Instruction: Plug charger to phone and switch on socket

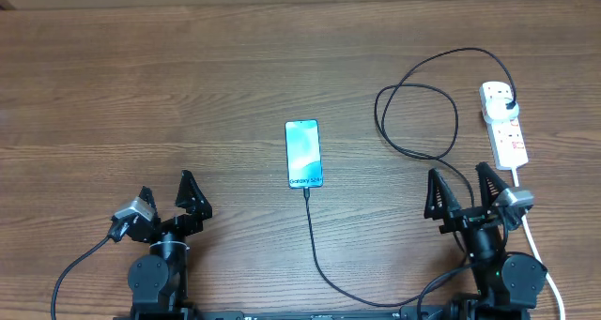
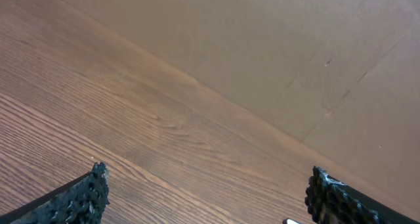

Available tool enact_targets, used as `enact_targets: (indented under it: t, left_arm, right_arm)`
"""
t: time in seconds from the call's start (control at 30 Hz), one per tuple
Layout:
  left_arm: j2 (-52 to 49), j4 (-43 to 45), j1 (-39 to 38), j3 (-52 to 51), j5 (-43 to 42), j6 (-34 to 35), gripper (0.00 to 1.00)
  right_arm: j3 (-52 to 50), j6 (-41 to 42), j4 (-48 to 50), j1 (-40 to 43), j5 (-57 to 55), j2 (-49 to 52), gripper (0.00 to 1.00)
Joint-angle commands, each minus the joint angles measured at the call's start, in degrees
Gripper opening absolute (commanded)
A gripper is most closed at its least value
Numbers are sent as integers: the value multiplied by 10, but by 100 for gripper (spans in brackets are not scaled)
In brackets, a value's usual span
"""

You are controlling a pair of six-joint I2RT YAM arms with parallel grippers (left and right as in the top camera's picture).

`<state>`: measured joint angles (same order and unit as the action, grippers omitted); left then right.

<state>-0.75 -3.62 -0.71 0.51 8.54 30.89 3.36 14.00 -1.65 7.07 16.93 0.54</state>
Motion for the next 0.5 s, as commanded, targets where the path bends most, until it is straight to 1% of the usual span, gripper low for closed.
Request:
enact_targets:
  t: [0.0, 0.2, 0.33, 0.47]
  left_arm:
    - [4, 0, 4, -2, -5, -16, 100]
    - [4, 0, 4, -2, -5, -16, 100]
    - [4, 0, 4, -2, -5, -16, 100]
    - [4, 0, 4, -2, -5, -16, 99]
  right_arm:
    - [-26, -10, 18, -3, -9, -4, 100]
    - [-29, -10, 10, -13, -33, -4, 100]
    - [-29, -10, -21, -23, -43, -4, 100]
    - [-30, -57, -21, -34, -45, -4, 100]
